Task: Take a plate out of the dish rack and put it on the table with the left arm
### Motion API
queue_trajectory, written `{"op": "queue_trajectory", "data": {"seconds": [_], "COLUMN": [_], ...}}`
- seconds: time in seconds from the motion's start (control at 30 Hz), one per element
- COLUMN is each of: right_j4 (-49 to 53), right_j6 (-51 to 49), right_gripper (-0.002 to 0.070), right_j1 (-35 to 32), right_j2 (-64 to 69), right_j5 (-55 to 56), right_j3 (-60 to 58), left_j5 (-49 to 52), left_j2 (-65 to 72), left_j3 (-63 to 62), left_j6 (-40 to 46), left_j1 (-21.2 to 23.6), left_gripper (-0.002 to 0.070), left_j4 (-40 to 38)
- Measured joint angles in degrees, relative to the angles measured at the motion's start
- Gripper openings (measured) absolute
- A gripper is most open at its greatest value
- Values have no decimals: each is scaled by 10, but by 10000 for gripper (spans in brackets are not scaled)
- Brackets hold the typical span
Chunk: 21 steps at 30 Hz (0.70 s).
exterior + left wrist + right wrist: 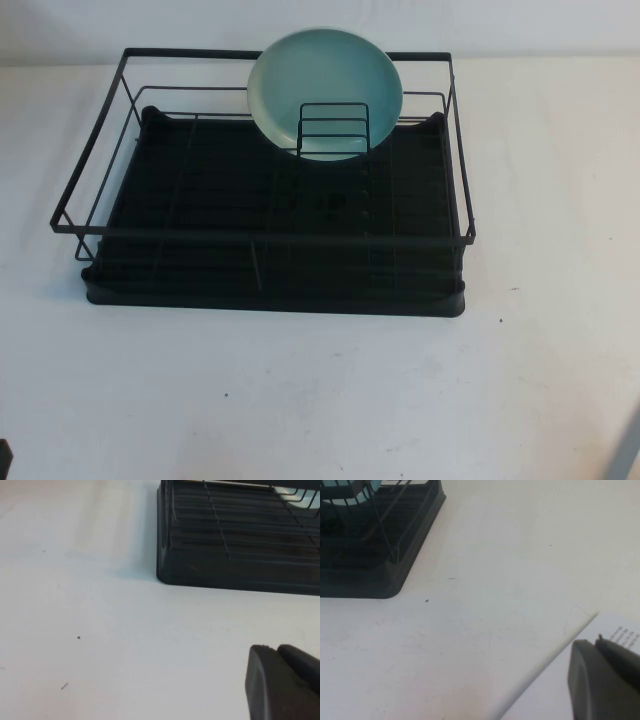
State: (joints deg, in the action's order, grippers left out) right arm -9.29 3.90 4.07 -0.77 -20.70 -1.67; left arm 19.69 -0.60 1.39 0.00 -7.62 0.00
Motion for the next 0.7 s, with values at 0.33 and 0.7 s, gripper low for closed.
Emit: {"op": "queue_trajectory", "data": {"seconds": [0.33,0.7], "right_j4": [0,0], "right_j6": [0,0], "right_gripper": [-20,-20], "right_j1": [0,0], "right_j2": [0,0], "right_j5": [0,0], "right_j3": [0,0], "left_j5": [0,-51], "left_j2": [0,0], "left_j3": [0,0], "left_j6": [5,-51], "left_j1": [0,0], "left_gripper": [-3,-3], "left_j4": [17,-124]}}
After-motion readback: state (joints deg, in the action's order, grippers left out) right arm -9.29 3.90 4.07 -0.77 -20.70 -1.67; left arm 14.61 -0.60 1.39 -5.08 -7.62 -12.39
